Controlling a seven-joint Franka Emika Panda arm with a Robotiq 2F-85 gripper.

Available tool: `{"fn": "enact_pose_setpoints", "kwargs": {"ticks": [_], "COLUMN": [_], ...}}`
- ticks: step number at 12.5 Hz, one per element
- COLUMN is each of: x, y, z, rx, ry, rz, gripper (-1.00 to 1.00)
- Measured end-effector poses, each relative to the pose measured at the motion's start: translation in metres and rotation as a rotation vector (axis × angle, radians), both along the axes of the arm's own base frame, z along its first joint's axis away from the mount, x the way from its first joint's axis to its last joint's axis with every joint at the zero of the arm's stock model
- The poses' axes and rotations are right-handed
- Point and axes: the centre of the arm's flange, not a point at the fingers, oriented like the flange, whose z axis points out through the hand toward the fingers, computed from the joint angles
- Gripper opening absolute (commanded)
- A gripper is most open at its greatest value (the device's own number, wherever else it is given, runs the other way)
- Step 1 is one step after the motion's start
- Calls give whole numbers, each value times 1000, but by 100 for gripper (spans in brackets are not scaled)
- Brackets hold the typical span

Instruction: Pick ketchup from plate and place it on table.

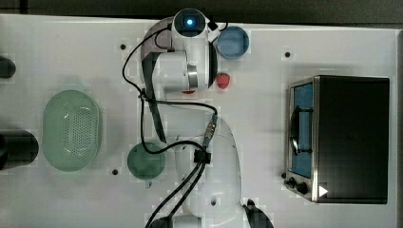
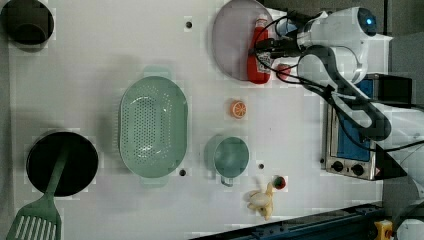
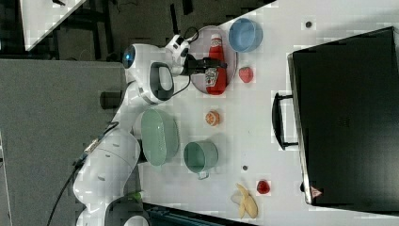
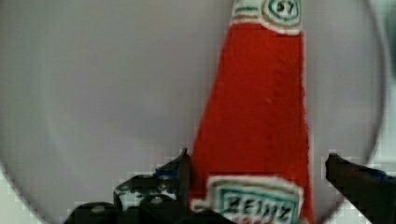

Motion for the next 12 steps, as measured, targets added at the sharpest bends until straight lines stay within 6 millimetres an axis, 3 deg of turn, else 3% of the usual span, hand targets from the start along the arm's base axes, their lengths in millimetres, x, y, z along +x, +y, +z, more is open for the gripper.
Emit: {"fn": "enact_pose_setpoints", "kwargs": {"ticks": [1, 4, 8, 12], "x": [-1, -1, 7, 1], "y": [2, 11, 10, 13], "z": [-7, -16, -7, 1], "rx": [-3, 6, 12, 1], "ry": [-2, -21, -48, 12], "rz": [8, 24, 19, 24], "gripper": [93, 20, 15, 15]}}
